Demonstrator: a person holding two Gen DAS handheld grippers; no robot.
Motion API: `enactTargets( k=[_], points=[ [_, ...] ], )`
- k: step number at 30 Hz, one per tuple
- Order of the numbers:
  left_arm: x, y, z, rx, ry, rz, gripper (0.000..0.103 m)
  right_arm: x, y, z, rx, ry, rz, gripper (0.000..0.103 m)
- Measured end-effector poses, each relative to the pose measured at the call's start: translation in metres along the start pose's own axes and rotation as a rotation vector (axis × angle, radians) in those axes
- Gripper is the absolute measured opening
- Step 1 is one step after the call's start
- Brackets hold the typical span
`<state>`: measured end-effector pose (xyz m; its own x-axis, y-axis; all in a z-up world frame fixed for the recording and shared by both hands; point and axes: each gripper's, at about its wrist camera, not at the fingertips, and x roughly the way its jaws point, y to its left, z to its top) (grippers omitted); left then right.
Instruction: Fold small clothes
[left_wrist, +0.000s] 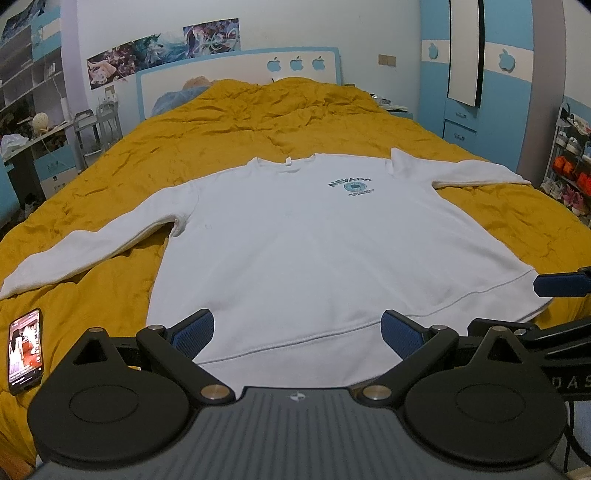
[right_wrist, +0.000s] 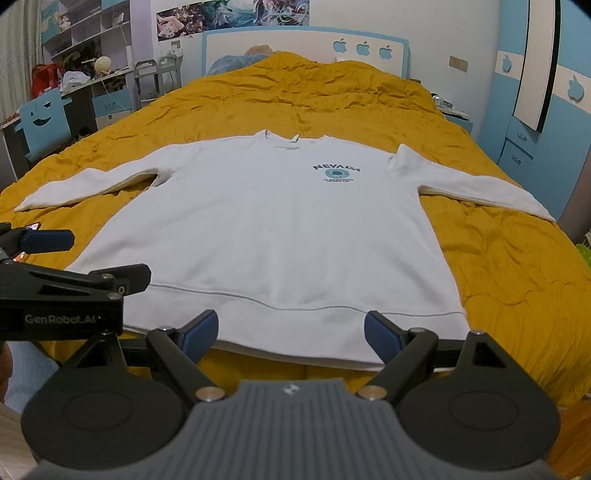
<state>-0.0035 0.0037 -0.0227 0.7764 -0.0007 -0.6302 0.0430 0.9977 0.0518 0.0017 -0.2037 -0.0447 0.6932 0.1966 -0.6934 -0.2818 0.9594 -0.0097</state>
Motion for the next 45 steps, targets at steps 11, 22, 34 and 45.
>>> enactTargets(
  k=[11, 22, 34, 45],
  points=[
    [0.002, 0.000, 0.006, -0.004, 0.033, 0.002, 0.103, 0.003, -0.001, 0.002, 0.006, 0.020, 0.007, 0.082],
    [0.018, 0.003, 0.013, -0.007, 0.065, -0.003, 0.103, 0.018, -0.007, 0.012, 0.026, 0.045, -0.002, 0.082],
    [0.063, 0.040, 0.034, -0.128, 0.109, 0.013, 0.103, 0.064, -0.014, 0.052, 0.016, -0.006, -0.011, 0.082],
    [0.102, 0.168, 0.064, -0.435, 0.039, 0.069, 0.103, 0.133, -0.021, 0.116, -0.021, -0.080, -0.018, 0.082]
  ],
)
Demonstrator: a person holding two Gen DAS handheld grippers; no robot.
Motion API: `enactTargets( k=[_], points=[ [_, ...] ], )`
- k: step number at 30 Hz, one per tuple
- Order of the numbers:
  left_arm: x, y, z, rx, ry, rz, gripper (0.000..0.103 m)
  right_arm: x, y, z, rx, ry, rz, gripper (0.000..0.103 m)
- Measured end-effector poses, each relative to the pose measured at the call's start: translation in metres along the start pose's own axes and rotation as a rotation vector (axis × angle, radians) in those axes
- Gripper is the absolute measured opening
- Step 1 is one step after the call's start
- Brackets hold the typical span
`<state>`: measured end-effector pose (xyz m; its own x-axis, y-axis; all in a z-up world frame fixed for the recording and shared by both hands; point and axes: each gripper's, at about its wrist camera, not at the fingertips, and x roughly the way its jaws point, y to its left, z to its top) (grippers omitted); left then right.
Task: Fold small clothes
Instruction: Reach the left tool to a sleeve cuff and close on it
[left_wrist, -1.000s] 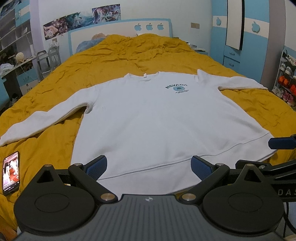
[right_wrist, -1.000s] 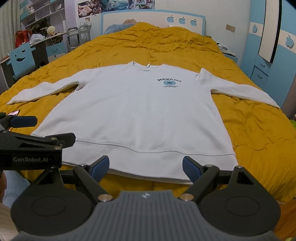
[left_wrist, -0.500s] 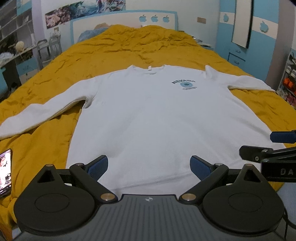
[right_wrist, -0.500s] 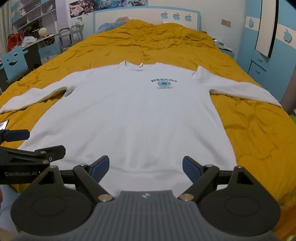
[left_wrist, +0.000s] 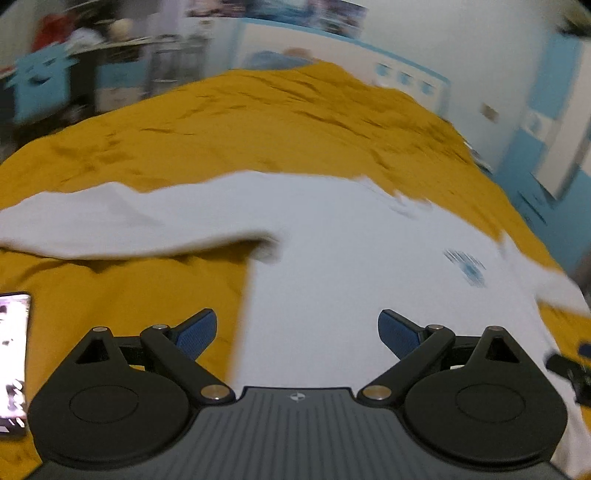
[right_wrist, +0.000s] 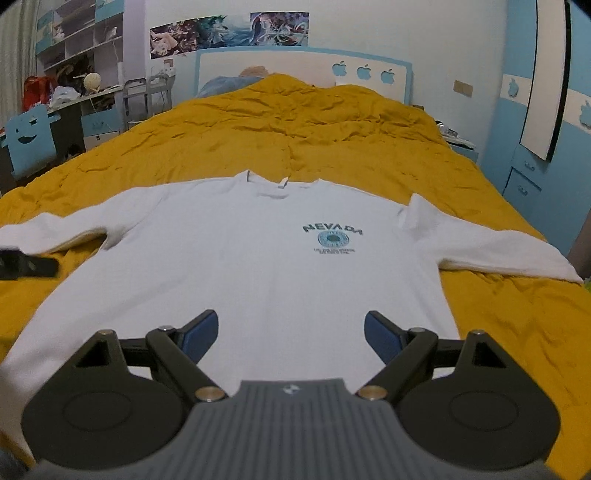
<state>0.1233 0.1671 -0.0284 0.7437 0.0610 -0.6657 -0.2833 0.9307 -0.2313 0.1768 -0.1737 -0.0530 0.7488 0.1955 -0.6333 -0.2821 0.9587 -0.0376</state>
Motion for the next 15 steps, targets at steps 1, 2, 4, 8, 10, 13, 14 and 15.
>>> enactTargets(
  k=[1, 2, 4, 8, 10, 13, 14, 15],
  points=[
    [0.003, 0.015, 0.007, -0.037, -0.002, 0.013, 0.103, 0.008, 0.002, 0.005, -0.011, 0.001, -0.007, 0.082],
    [0.005, 0.029, 0.013, -0.074, -0.004, 0.028, 0.103, 0.015, 0.005, 0.009, -0.022, 0.001, -0.012, 0.082],
    [0.009, 0.063, 0.027, -0.156, -0.012, 0.061, 0.103, 0.030, 0.010, 0.018, -0.033, 0.005, -0.019, 0.082],
    [0.008, 0.135, 0.045, -0.345, -0.060, 0.136, 0.103, 0.060, 0.020, 0.033, -0.036, 0.034, 0.004, 0.082],
    [0.004, 0.172, 0.049, -0.461, -0.097, 0.167, 0.103, 0.073, 0.026, 0.040, -0.041, 0.049, 0.009, 0.082],
    [-0.001, 0.221, 0.045, -0.635, -0.161, 0.202, 0.103, 0.086, 0.037, 0.044, -0.055, 0.074, 0.019, 0.082],
    [-0.002, 0.234, 0.042, -0.693, -0.180, 0.213, 0.103, 0.089, 0.041, 0.045, -0.058, 0.081, 0.023, 0.082],
    [-0.002, 0.250, 0.039, -0.761, -0.189, 0.221, 0.103, 0.093, 0.045, 0.047, -0.059, 0.090, 0.030, 0.082]
  ],
)
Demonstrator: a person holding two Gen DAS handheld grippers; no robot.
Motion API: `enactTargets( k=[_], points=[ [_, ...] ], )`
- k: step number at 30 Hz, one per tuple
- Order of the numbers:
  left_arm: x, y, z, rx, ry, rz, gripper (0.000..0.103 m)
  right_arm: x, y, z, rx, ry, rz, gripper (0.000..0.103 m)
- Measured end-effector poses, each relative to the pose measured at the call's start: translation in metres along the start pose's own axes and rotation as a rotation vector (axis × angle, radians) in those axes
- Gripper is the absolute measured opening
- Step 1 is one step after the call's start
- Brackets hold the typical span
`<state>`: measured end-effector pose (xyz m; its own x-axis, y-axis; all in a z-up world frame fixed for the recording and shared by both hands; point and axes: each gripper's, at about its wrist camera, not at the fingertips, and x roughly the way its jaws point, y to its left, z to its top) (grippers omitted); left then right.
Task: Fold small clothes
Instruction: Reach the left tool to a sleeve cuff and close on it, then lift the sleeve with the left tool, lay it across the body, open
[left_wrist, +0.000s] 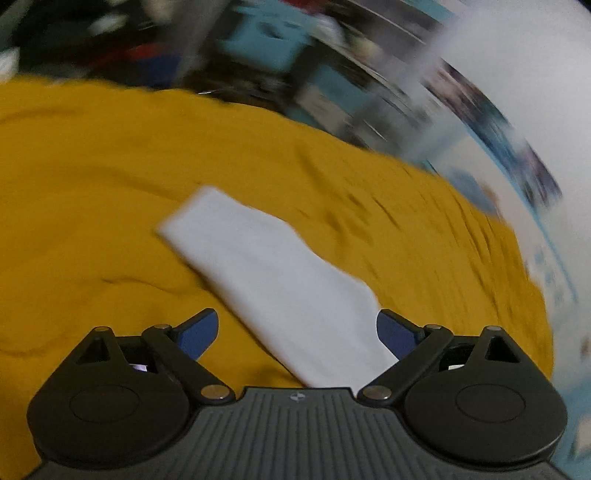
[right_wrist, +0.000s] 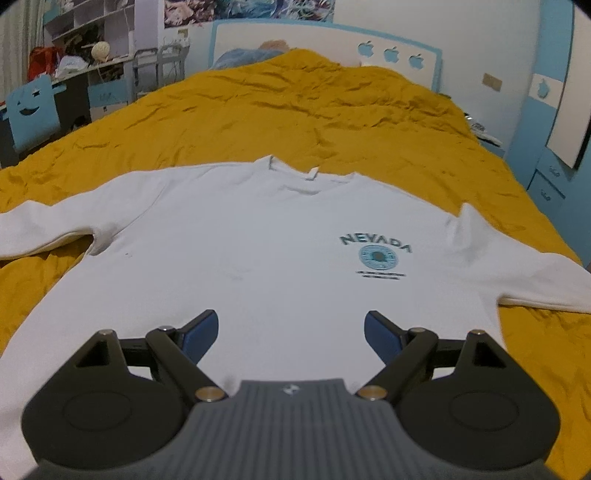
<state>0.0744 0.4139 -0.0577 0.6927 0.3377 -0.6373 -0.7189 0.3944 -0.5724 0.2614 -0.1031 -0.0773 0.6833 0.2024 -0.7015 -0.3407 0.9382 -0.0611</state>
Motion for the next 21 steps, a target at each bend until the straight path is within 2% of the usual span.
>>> enactTargets(
  k=[2, 4, 7, 8, 9, 10, 11, 12, 14, 17, 21],
  points=[
    [0.008, 0.023, 0.013, -0.126, 0.005, 0.033, 0.100, 0.004, 0.006, 0.004, -0.006, 0.003, 0.021, 0.082],
    [0.014, 0.042, 0.020, -0.229, -0.004, 0.008, 0.095, 0.006, 0.014, 0.006, -0.023, -0.003, 0.039, 0.082],
    [0.022, 0.049, 0.027, -0.265, -0.024, 0.001, 0.085, 0.010, 0.026, 0.009, -0.053, -0.004, 0.055, 0.082],
    [0.026, 0.048, 0.028, -0.259, -0.024, 0.007, 0.073, 0.011, 0.029, 0.010, -0.059, 0.000, 0.058, 0.082],
    [0.030, 0.048, 0.028, -0.251, -0.023, 0.010, 0.055, 0.012, 0.034, 0.010, -0.064, 0.006, 0.063, 0.082],
    [0.032, 0.048, 0.028, -0.249, -0.019, 0.015, 0.046, 0.012, 0.037, 0.011, -0.066, 0.010, 0.068, 0.082],
    [0.034, 0.047, 0.028, -0.243, -0.018, 0.017, 0.028, 0.013, 0.039, 0.012, -0.068, 0.012, 0.073, 0.082],
    [0.034, 0.047, 0.028, -0.234, -0.022, 0.015, 0.014, 0.012, 0.041, 0.012, -0.071, 0.011, 0.079, 0.082],
    [0.031, 0.040, 0.028, -0.190, -0.043, 0.010, 0.010, 0.010, 0.044, 0.011, -0.077, 0.003, 0.086, 0.082],
    [0.014, 0.012, 0.022, -0.044, -0.113, -0.009, 0.008, 0.011, 0.042, 0.010, -0.074, 0.007, 0.076, 0.082],
    [-0.017, -0.052, 0.005, 0.217, -0.179, -0.073, 0.008, 0.011, 0.031, 0.009, -0.029, 0.017, 0.056, 0.082]
  ],
)
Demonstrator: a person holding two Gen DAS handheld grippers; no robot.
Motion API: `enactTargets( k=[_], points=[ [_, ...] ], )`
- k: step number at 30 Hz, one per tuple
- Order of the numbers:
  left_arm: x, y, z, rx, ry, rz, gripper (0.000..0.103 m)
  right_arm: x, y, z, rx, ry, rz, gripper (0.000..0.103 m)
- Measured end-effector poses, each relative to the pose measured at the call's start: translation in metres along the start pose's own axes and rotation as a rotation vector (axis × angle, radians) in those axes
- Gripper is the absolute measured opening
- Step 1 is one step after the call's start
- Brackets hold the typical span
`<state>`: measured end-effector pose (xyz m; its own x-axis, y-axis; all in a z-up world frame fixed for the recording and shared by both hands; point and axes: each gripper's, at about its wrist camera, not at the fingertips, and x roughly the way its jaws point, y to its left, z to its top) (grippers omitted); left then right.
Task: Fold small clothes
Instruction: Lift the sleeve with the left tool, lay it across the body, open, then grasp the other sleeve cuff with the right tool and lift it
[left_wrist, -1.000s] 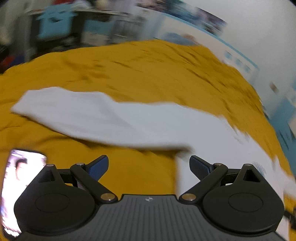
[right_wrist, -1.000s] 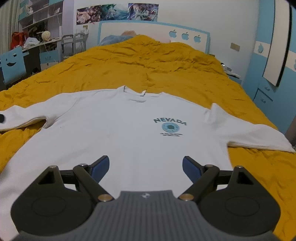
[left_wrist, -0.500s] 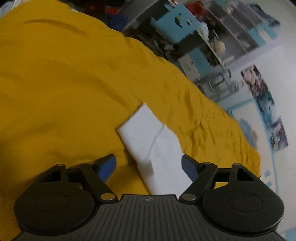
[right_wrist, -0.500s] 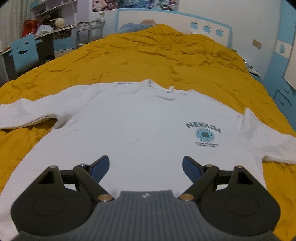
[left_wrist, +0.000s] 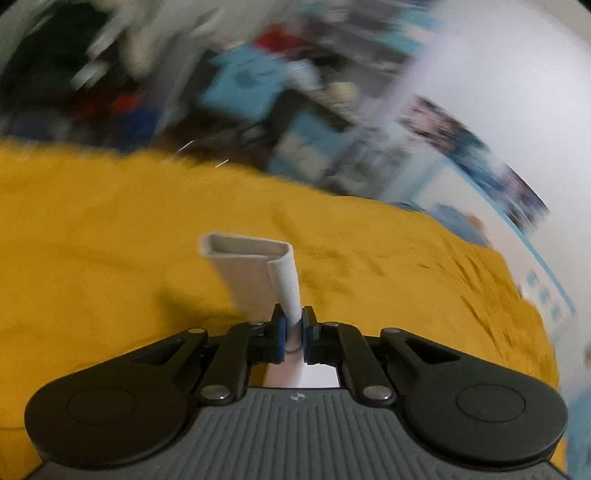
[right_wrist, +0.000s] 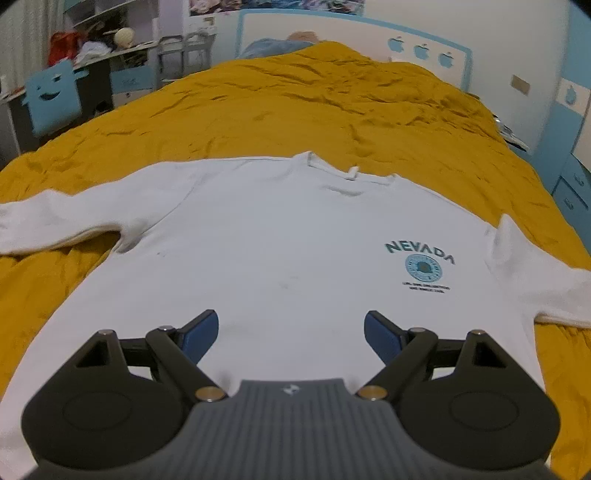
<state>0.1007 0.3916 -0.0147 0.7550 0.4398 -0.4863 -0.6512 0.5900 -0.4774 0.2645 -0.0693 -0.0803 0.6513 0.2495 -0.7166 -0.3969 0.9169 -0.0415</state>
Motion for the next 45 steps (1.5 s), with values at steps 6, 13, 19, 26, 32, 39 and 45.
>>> enactTargets(
  k=[6, 13, 19, 26, 32, 39, 45],
  points=[
    [-0.033, -0.110, -0.023, 0.276, 0.014, -0.190, 0.007, -0.005, -0.015, 0.001, 0.033, -0.021, -0.010, 0.075],
    [-0.055, -0.215, -0.099, 0.592, 0.117, -0.441, 0.007, -0.018, -0.031, -0.003, 0.054, -0.064, 0.042, 0.053],
    [-0.044, -0.244, -0.182, 0.779, 0.415, -0.554, 0.007, -0.024, -0.051, -0.010, 0.099, -0.054, 0.014, 0.045],
    [-0.015, -0.221, -0.226, 0.719, 0.693, -0.549, 0.026, -0.023, -0.061, -0.025, 0.144, -0.003, 0.005, 0.045],
    [-0.015, -0.202, -0.206, 0.584, 0.747, -0.621, 0.057, -0.019, -0.067, -0.030, 0.266, 0.048, 0.122, 0.045],
    [-0.022, -0.174, -0.158, 0.604, 0.629, -0.491, 0.057, 0.002, -0.065, -0.029, 0.466, 0.144, 0.289, 0.047],
    [-0.009, -0.146, -0.127, 0.599, 0.530, -0.335, 0.057, 0.040, -0.045, -0.027, 0.549, 0.235, 0.368, 0.047]
  ],
)
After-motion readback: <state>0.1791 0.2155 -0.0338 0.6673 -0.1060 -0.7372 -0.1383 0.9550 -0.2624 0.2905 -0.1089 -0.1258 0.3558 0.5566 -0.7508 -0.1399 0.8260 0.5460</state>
